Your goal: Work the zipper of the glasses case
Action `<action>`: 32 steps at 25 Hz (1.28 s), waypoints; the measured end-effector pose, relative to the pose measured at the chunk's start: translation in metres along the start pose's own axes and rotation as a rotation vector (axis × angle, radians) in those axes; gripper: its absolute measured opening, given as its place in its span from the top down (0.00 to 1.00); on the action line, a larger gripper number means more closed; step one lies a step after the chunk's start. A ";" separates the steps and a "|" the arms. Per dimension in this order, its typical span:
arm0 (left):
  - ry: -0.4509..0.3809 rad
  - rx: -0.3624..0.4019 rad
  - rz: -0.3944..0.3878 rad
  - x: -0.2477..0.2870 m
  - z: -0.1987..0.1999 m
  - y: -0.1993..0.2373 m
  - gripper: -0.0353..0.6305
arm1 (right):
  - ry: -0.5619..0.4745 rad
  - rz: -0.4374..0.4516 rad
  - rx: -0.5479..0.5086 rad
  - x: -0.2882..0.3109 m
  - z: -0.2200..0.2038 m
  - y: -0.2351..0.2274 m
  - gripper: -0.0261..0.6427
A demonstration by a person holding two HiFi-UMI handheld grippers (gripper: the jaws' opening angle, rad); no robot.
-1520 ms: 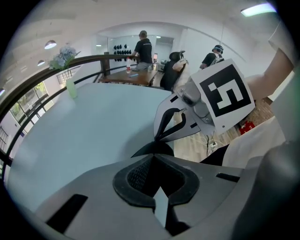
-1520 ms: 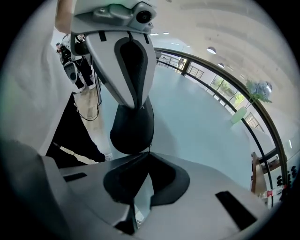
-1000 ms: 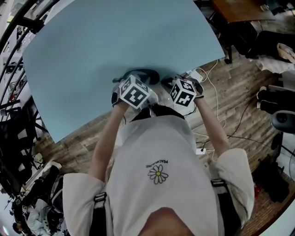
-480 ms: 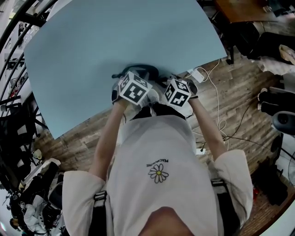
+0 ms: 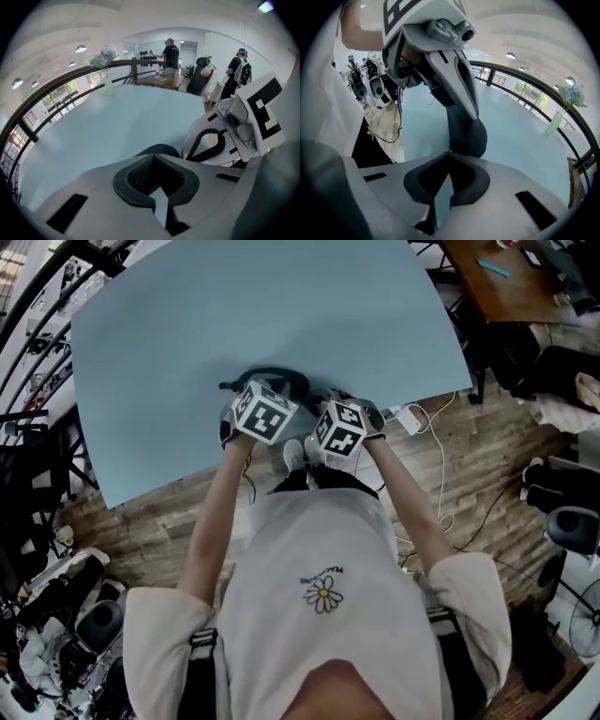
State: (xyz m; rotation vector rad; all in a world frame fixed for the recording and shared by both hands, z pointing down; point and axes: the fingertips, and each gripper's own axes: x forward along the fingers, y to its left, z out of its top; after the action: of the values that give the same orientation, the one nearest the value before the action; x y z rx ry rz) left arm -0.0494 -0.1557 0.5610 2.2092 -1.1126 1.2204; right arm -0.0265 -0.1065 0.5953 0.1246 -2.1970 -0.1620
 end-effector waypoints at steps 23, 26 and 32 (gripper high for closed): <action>-0.769 -0.258 0.379 -0.205 0.138 0.078 0.92 | -0.544 -0.432 0.131 -0.166 0.141 -0.142 0.89; -0.963 -0.357 0.484 -0.266 0.126 0.090 0.92 | -0.711 -0.529 0.182 -0.208 0.174 -0.148 0.94; -1.102 -0.309 0.778 -0.338 0.084 0.091 0.92 | -0.880 -0.689 0.213 -0.247 0.199 -0.144 0.95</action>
State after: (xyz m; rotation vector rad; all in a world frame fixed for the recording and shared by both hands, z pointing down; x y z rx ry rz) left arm -0.1809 -0.1115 0.2290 2.2032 -2.5018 -0.1784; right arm -0.0372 -0.1980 0.2596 1.1137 -2.9438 -0.4254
